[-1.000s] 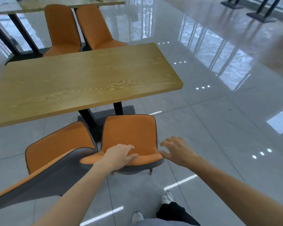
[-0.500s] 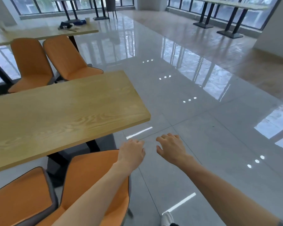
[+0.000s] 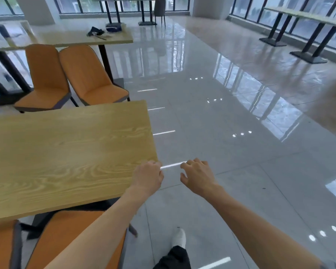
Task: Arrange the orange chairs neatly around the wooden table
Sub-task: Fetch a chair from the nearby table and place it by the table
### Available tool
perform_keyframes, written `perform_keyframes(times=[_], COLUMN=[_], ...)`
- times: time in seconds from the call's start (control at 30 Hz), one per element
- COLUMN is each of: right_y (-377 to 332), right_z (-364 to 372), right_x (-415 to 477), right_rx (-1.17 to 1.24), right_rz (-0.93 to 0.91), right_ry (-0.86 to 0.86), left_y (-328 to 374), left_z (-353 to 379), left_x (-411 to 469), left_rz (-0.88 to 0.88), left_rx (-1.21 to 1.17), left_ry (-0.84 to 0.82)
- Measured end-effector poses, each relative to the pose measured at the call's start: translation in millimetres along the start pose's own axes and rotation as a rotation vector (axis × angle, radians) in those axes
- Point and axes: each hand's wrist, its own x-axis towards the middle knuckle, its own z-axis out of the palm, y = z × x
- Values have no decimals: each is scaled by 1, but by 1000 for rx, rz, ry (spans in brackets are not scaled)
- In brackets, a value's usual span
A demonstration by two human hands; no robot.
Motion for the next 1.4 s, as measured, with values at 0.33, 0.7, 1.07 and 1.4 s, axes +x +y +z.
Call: perform_keyframes(times=[0.33,0.7,1.07,1.4], right_y=[101,157,200,173], right_z=[-22,-53,-58,-70], right_x=[219,440,709,898], right_rx=[-67,-52,-39,-48], right_rz=[-160,-338,-518,-679], right_ry=[-44,-15,-16,-55], left_y=[1,-38,-107,-195], left_z=[16,-23,-46,-63], left_x=[220,400,637,773], left_rz=[-191,-327,-490,-661], left_rx=[-87,-97,22,29], left_ry=[75,126,132,127])
